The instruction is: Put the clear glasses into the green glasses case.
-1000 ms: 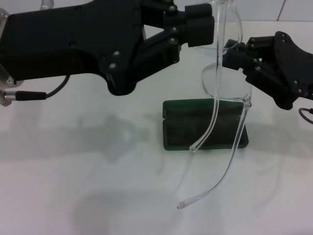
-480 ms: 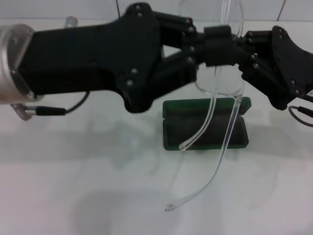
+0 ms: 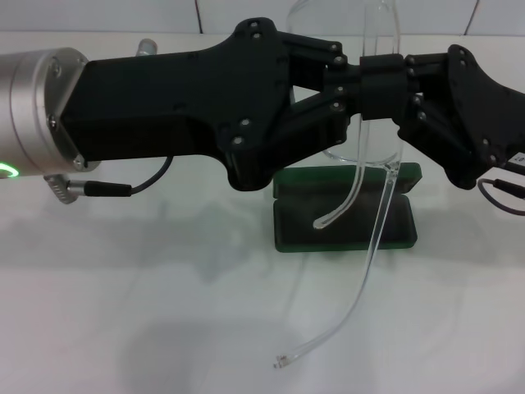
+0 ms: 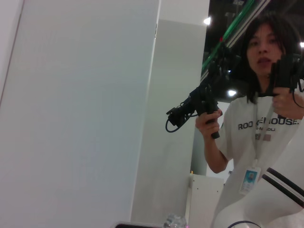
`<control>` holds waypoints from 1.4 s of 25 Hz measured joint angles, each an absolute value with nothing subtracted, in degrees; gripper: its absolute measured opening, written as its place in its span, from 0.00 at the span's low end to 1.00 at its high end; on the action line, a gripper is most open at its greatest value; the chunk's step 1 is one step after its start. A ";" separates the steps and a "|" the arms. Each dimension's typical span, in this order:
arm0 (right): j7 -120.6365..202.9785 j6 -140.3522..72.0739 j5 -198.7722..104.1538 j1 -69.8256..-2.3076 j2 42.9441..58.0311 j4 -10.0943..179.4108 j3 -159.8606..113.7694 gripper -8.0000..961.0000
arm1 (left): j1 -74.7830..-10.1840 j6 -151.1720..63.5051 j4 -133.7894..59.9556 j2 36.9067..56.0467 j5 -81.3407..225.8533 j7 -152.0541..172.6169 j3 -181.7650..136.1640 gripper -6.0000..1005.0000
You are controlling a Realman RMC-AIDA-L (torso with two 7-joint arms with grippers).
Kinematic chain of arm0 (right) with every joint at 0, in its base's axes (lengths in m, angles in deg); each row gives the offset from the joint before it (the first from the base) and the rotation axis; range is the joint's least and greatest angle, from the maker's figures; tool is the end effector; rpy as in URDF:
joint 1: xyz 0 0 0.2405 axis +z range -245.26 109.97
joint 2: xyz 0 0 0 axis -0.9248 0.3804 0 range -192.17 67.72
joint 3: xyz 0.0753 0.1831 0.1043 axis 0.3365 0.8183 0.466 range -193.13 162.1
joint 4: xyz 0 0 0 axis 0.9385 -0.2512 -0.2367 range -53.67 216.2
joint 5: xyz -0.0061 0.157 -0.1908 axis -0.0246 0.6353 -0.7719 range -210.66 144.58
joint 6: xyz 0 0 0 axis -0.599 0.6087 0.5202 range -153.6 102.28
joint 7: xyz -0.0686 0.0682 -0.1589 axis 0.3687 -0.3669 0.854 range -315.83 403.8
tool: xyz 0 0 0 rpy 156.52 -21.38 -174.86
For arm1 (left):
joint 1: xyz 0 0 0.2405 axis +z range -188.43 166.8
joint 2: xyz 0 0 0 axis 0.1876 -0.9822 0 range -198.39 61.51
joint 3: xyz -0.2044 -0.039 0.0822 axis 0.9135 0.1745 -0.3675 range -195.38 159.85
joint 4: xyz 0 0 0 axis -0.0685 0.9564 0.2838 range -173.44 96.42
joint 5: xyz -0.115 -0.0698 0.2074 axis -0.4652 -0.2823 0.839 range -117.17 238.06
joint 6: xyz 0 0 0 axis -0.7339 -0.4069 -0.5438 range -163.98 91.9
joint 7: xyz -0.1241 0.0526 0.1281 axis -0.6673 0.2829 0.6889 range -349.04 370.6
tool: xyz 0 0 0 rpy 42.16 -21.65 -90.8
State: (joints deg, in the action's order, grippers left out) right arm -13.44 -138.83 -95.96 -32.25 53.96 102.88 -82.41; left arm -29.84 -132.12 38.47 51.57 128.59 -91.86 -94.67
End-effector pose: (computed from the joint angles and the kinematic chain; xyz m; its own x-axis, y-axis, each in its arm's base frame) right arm 0.1226 0.3145 0.0055 0.3599 0.0512 -0.9316 0.0121 -0.9987 -0.0503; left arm -0.0286 0.2954 0.0383 0.5943 0.1439 0.7913 0.0245 -0.9867 0.1610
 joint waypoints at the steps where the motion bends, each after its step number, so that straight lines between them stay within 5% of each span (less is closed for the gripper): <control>1: -13.38 -138.96 -95.95 -32.13 53.96 102.88 -82.69 0.08 | -29.93 -132.13 38.39 51.56 128.58 -91.72 -94.67 0.09; 35: -10.50 -141.28 -94.90 -32.50 53.97 102.17 -83.19 0.08 | -30.30 -132.18 34.79 51.53 126.80 -86.55 -94.84 0.09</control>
